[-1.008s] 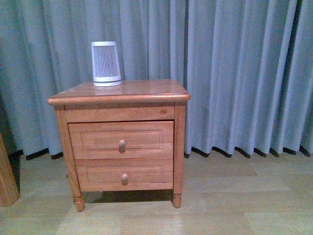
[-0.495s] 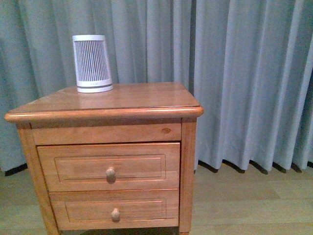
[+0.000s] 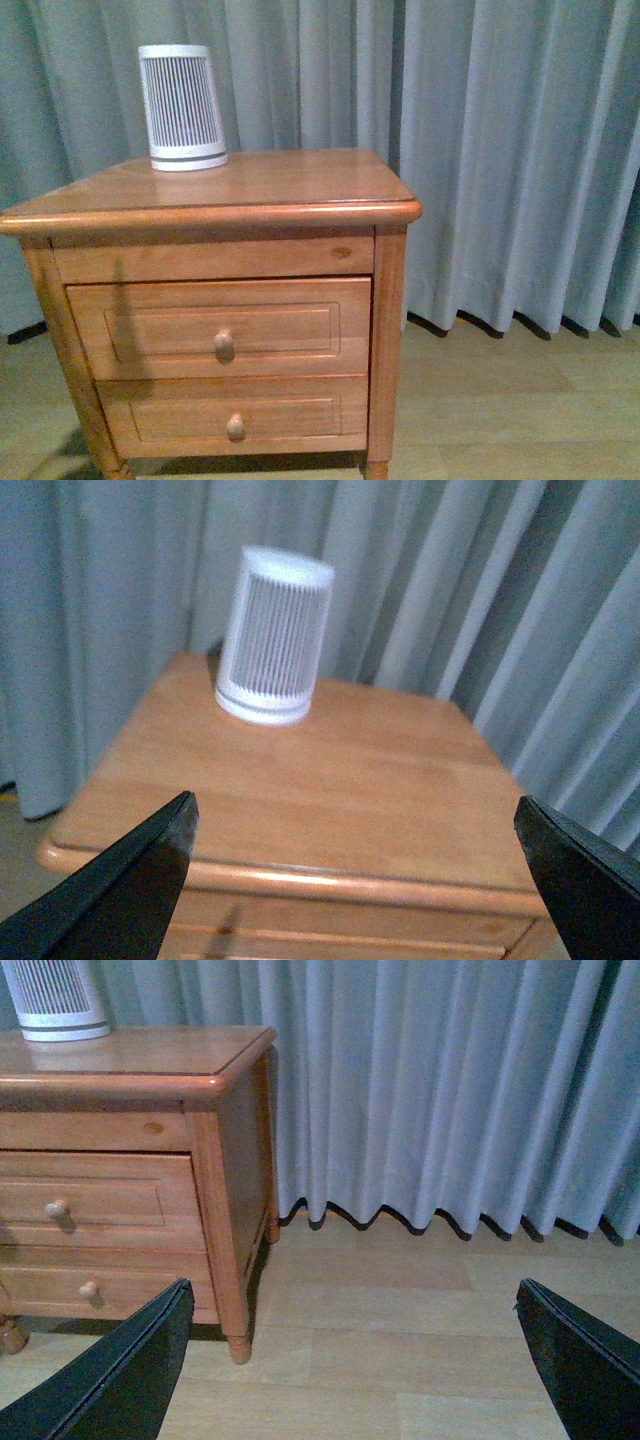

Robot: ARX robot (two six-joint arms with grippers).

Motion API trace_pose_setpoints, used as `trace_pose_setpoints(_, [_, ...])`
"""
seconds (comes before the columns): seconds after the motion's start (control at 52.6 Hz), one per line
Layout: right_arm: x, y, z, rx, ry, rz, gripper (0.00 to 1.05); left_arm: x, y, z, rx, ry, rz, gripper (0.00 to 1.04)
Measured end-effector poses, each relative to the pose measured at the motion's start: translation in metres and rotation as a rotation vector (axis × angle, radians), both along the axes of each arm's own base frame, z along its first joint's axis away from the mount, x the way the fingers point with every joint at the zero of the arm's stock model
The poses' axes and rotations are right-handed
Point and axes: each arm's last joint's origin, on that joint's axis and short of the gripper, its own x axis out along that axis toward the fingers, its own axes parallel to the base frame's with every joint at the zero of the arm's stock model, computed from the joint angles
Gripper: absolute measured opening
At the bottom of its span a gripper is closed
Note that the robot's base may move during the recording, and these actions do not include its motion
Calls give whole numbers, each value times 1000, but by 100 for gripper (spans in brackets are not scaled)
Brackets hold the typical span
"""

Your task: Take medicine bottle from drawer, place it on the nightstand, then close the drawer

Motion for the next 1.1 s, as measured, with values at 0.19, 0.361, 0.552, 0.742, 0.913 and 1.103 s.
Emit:
trace_pose_setpoints(0.19, [0,0,0,0,0,0,98,26,-52,-111,58,233,-79,98])
trace_pose_setpoints(0.361, [0,0,0,0,0,0,98,32,-82,-172,84,304,-90,98])
trace_pose_setpoints(0.552, [0,0,0,0,0,0,98,62,-102,-216,112,341,-64,98])
trace_pose_setpoints(0.742, [0,0,0,0,0,0,98,100,-104,-245,135,346,-15,98])
trace_pose_setpoints(0.913, [0,0,0,0,0,0,98,124,-91,-260,134,351,46,98])
trace_pose_setpoints(1.103, [0,0,0,0,0,0,98,139,-82,-267,129,343,69,98])
